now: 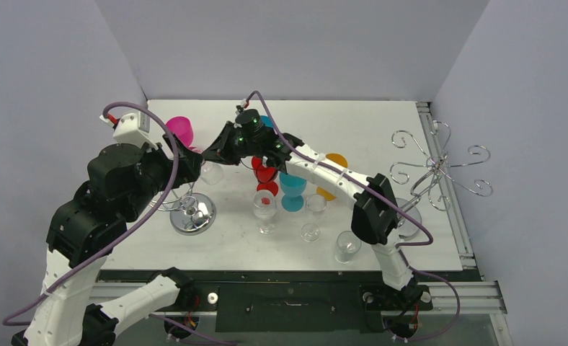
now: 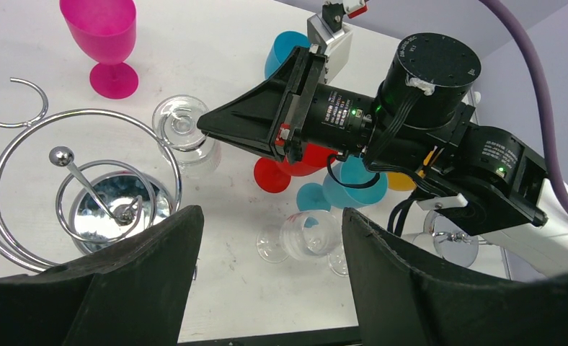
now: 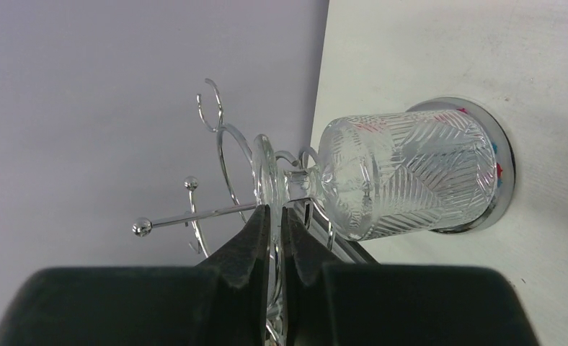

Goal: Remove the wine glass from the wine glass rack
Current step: Pick up the wine glass from the wine rack.

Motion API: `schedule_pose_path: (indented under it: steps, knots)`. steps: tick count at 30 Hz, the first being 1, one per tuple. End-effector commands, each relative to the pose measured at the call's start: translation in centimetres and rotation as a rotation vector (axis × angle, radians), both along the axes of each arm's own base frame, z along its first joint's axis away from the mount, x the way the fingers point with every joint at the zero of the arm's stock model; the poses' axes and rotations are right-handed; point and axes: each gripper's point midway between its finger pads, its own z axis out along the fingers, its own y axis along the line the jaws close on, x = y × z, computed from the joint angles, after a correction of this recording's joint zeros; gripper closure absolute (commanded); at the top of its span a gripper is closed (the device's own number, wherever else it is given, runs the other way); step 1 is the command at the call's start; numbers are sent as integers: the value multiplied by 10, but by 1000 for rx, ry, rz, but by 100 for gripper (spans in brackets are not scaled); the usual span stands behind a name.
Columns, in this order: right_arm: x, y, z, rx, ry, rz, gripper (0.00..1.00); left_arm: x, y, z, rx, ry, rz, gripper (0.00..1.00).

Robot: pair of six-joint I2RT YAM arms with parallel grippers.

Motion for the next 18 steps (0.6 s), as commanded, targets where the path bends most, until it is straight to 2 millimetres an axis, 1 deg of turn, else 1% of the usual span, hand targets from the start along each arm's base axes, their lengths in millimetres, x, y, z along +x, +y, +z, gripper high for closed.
schedule_pose_path:
  steps: [1, 3, 4, 7, 11, 13, 18]
  knots:
    - [-1, -6, 78, 216, -63, -22, 100, 4, 2, 17, -32, -64, 21, 33]
    - [3, -7, 84, 265, -59, -41, 100, 4, 2, 19, -39, -69, 19, 32]
    - [5, -7, 92, 296, -71, -47, 100, 4, 2, 20, -41, -72, 18, 32]
    - [9, -11, 103, 347, -77, -75, 100, 4, 1, 23, -48, -77, 18, 33]
    - [14, -22, 109, 377, -79, -114, 100, 4, 1, 26, -55, -85, 19, 33]
    - [17, -26, 108, 379, -80, -128, 100, 4, 1, 27, -58, -87, 18, 33]
    - [20, -32, 112, 421, -77, -147, 100, 5, 1, 28, -64, -91, 20, 33]
